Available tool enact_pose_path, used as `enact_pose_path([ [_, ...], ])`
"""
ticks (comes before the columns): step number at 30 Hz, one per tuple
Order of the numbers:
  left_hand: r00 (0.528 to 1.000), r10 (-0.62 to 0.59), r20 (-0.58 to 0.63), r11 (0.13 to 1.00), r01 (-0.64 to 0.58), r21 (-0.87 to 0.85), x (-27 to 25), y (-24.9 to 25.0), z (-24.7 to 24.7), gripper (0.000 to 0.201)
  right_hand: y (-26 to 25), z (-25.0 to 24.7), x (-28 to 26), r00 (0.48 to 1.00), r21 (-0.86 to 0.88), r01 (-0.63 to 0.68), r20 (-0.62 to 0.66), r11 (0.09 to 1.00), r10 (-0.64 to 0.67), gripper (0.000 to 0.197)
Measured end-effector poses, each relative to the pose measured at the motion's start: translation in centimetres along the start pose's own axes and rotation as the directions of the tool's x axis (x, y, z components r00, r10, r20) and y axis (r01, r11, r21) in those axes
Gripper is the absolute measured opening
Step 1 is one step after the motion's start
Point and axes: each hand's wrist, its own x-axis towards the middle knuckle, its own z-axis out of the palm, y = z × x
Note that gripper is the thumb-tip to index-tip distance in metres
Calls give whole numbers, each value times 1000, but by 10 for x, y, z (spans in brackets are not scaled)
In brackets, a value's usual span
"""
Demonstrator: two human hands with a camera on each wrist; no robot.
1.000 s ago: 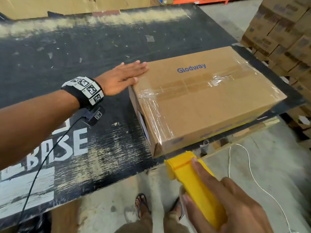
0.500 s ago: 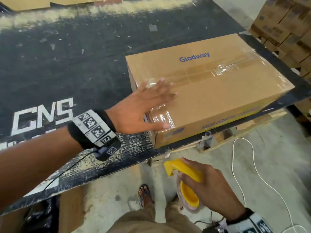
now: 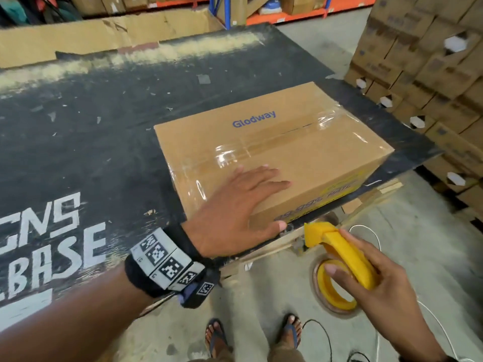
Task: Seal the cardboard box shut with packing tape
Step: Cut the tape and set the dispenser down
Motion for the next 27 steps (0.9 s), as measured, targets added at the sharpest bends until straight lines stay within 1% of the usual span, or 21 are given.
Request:
enact_pose_path([
  [3,999,29,-28,999,-31,-44,47,34,18,66,10,-38,20,988,34,51,-145,998,-46,57],
  [6,998,43,-54,997,-46,-61,97,63,39,66,23,-76,50,958,88,132,-267,987,-104,54],
  [8,998,29,-59,998,-33,-57,130,77,54,65,33,-101,76,934,110,173,-333,979,-128,54],
  [10,998,-1,-65,999,-1,-42,162,88,70,64,44,-124,108,924,119,200,-353,972,-147,54],
  [13,994,-65,-83,998,66,4,206,96,92,63,67,-152,169,935,151,216,-315,965,-160,52],
  [15,988,-125,-91,989,131,68,230,96,105,65,89,-165,218,943,111,221,-277,969,-183,51],
  [17,979,-185,-91,964,198,177,245,93,116,67,107,-172,263,952,34,213,-233,977,-199,54],
  [18,975,-204,-91,946,220,238,249,92,121,67,114,-174,284,964,-12,186,-192,983,-185,53],
  [20,974,-203,-104,917,226,329,250,88,127,65,123,-173,319,986,-85,123,-106,989,-132,48],
  [23,970,-204,-130,907,238,347,249,87,130,64,135,-168,359,996,-169,89,-15,982,-93,49],
  [27,964,-235,-124,893,265,363,253,91,131,65,148,-161,393,997,-242,76,51,967,-65,48],
])
